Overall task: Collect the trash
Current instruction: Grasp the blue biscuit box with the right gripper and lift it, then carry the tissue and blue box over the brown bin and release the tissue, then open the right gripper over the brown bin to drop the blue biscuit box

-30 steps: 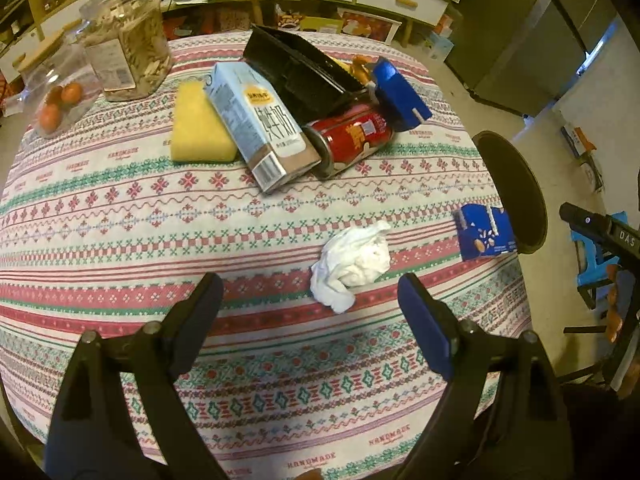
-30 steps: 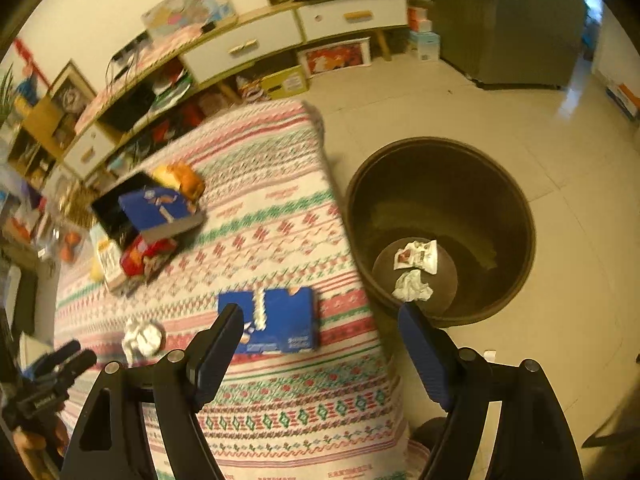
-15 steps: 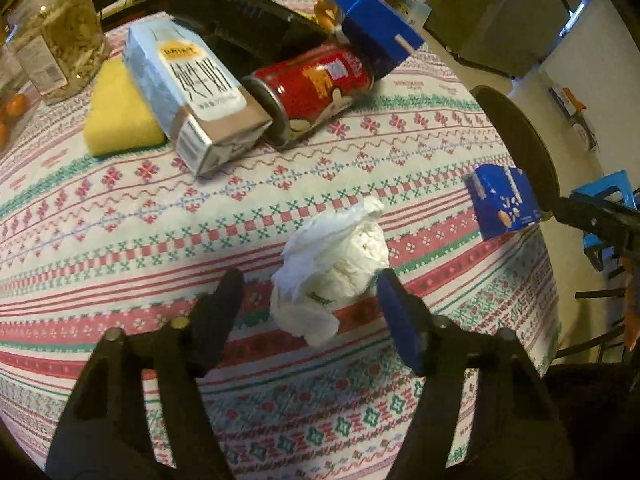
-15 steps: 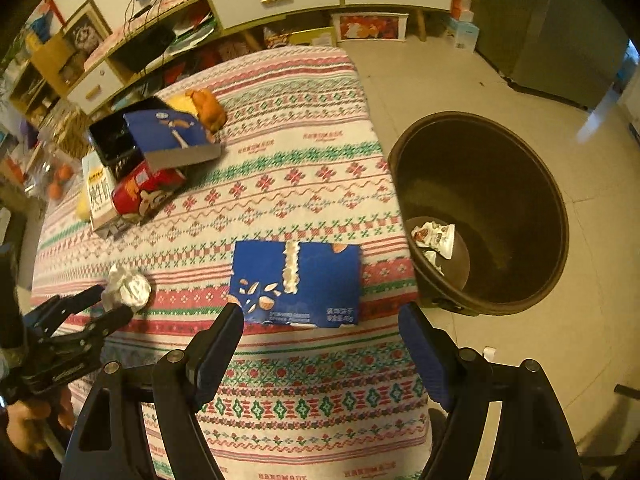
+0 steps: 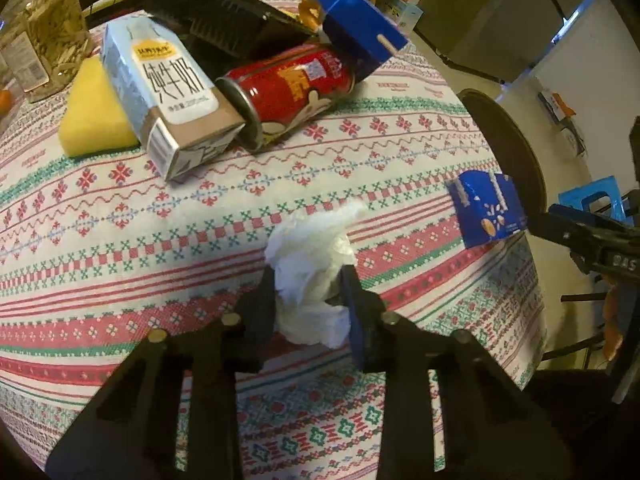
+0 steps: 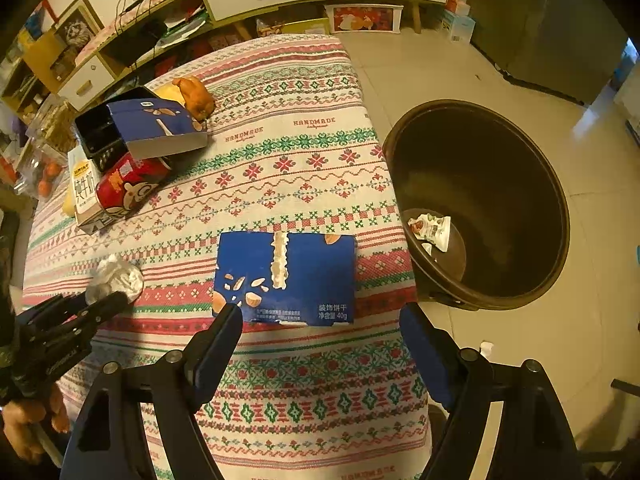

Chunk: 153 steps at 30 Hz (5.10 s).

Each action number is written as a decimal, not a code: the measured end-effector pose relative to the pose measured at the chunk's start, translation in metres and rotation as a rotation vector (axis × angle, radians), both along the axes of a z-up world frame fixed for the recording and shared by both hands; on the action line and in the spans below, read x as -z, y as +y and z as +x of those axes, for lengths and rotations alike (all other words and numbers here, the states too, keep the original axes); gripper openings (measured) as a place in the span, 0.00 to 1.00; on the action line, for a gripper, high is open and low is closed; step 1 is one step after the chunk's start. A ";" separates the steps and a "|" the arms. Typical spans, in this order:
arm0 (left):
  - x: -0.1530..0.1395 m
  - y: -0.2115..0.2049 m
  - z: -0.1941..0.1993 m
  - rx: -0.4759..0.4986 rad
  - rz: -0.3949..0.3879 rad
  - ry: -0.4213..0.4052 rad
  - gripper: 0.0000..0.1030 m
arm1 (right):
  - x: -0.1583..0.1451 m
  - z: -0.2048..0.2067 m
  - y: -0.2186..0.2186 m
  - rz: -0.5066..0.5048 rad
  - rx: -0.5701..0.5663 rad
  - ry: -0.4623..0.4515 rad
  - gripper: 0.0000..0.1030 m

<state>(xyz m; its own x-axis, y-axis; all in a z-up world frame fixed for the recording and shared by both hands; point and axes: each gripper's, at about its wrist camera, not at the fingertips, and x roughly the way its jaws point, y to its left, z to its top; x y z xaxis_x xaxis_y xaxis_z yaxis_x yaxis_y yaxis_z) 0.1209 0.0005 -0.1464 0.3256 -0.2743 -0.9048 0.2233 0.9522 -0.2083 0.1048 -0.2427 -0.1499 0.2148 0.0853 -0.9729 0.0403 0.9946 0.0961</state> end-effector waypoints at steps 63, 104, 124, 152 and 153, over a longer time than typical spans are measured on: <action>-0.052 0.064 -0.008 -0.150 -0.108 -0.074 0.20 | 0.025 0.030 0.088 0.106 -0.190 0.023 0.97; -0.063 -0.127 0.016 0.149 -0.034 -0.161 0.20 | -0.027 0.008 -0.120 0.002 0.140 -0.119 0.93; -0.026 -0.273 0.058 0.291 -0.062 -0.104 0.20 | -0.012 -0.016 -0.223 -0.006 0.321 -0.084 0.93; -0.062 -0.126 0.022 0.067 0.025 -0.145 0.92 | -0.008 0.013 -0.171 -0.094 0.240 -0.112 0.93; -0.063 -0.119 0.022 0.052 0.028 -0.141 0.93 | -0.008 0.015 -0.169 -0.099 0.237 -0.119 0.94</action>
